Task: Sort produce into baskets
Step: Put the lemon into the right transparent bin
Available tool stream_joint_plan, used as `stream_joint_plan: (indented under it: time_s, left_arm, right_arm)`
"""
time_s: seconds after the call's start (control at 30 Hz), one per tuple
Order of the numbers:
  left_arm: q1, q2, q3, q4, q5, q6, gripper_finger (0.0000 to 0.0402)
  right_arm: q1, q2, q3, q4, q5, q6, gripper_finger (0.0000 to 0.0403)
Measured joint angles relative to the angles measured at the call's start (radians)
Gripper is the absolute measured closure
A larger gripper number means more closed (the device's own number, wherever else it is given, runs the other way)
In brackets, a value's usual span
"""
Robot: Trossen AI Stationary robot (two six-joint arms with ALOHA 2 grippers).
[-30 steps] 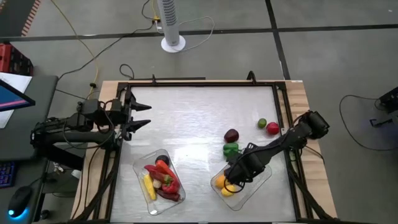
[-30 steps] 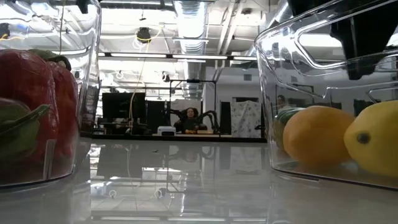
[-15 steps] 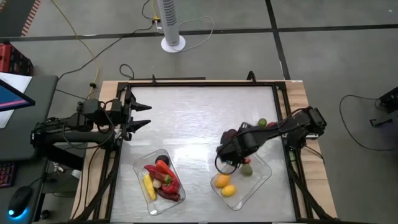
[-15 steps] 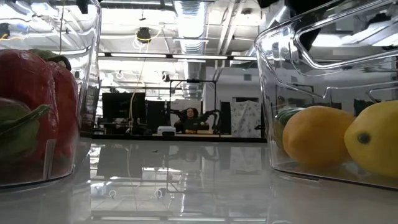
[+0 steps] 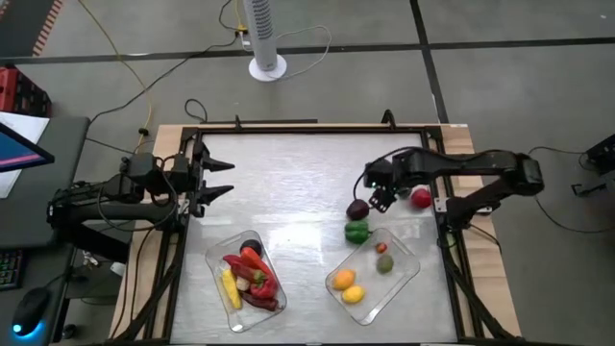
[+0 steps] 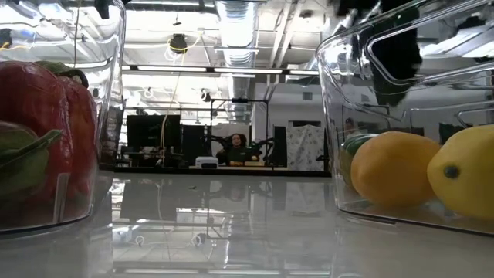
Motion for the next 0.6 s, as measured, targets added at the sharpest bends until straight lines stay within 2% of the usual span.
stream_joint_plan:
  time_s: [0.2,0.43,0.6]
  left_arm:
    - [0.000,0.000,0.000,0.009,-0.002,0.004,0.0150]
    - [0.000,0.000,0.000,0.003,-0.002,0.008,0.0150]
    - [0.000,0.000,0.000,-0.004,-0.002,0.011,0.0150]
  right_arm:
    - [-0.144,-0.012,-0.180,0.052,-0.009,-0.046,0.0050]
    - [-0.244,0.009,-0.267,0.073,-0.009,-0.048,0.0045]
    - [-0.303,0.007,-0.318,0.130,-0.072,-0.053,0.0049]
